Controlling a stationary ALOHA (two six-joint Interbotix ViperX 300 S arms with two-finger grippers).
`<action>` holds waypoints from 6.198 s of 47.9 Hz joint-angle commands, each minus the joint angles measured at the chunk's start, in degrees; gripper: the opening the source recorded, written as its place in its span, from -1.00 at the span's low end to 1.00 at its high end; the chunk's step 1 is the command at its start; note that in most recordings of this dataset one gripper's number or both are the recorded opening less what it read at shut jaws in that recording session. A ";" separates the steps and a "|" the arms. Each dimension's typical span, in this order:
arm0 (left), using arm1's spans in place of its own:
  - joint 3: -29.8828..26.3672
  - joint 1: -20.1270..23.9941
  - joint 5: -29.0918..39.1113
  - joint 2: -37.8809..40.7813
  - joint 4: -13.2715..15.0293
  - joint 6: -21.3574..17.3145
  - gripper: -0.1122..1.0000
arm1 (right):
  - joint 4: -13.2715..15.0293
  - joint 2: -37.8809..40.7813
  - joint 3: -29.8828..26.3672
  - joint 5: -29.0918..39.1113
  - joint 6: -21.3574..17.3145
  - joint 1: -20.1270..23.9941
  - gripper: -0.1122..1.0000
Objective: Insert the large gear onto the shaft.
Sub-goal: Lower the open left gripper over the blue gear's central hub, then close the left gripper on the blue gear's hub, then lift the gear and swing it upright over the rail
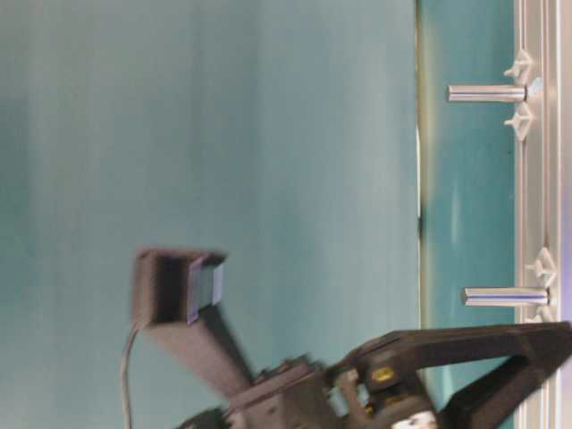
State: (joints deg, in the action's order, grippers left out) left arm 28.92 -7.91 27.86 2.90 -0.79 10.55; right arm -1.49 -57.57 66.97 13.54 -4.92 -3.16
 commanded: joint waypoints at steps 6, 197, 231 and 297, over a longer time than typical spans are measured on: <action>-4.92 -0.44 4.48 1.49 -0.18 -4.04 -0.79 | 0.00 -0.09 -0.09 -0.26 -0.53 -0.18 -0.71; -8.44 -0.18 9.40 11.78 -0.53 -3.43 0.64 | -0.26 -1.05 1.49 1.05 -2.46 -0.09 -0.71; -9.93 -0.18 10.28 9.23 -0.53 -3.25 0.58 | -0.26 -1.05 1.49 1.05 -2.46 -0.09 -0.71; -31.11 5.62 31.03 3.34 -0.70 -13.36 0.58 | -0.18 -1.93 1.76 1.05 -2.46 -0.09 -0.71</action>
State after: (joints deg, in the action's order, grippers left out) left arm 0.79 -2.99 58.71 9.14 -1.23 -2.02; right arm -1.67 -59.85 69.26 14.85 -6.77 -3.25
